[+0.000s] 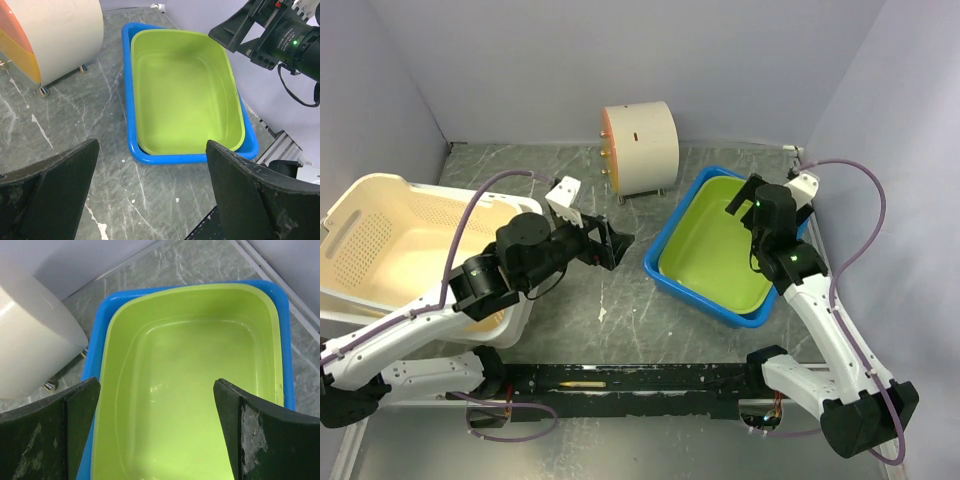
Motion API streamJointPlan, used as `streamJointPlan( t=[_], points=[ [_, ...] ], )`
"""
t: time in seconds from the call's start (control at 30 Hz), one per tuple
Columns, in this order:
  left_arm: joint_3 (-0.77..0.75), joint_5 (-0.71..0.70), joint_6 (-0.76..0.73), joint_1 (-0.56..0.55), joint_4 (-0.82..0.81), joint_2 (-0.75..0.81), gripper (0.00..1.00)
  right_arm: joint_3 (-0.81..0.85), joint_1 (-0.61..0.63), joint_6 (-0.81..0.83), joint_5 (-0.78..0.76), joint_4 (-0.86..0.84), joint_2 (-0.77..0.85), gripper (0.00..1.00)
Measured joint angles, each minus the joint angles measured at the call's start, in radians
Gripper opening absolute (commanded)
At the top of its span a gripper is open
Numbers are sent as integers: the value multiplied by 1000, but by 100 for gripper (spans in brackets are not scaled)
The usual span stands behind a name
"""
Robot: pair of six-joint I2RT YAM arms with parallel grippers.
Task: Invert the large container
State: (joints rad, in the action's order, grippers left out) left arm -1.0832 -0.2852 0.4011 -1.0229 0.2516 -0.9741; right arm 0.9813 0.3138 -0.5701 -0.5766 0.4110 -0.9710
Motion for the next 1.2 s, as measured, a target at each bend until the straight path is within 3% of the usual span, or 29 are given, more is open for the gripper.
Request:
streamJointPlan(
  t=[0.57,0.83,0.93,1.07,1.2],
  points=[
    [-91,104,-3,0,23,-192,98,-47,0,-58,-11,11,18,99],
    [-89,154,30,0,-1,-261,98,11,-8,-62,-134,229,24,100],
    [-80,175,37,-3,-6,-286,98,45,-100,-45,-97,275,11,100],
    [-87,227,37,-5,-21,-333,98,50,-356,-5,56,298,-52,81],
    [-103,285,41,-11,-42,-406,98,50,-431,19,153,329,-142,65]
  ],
)
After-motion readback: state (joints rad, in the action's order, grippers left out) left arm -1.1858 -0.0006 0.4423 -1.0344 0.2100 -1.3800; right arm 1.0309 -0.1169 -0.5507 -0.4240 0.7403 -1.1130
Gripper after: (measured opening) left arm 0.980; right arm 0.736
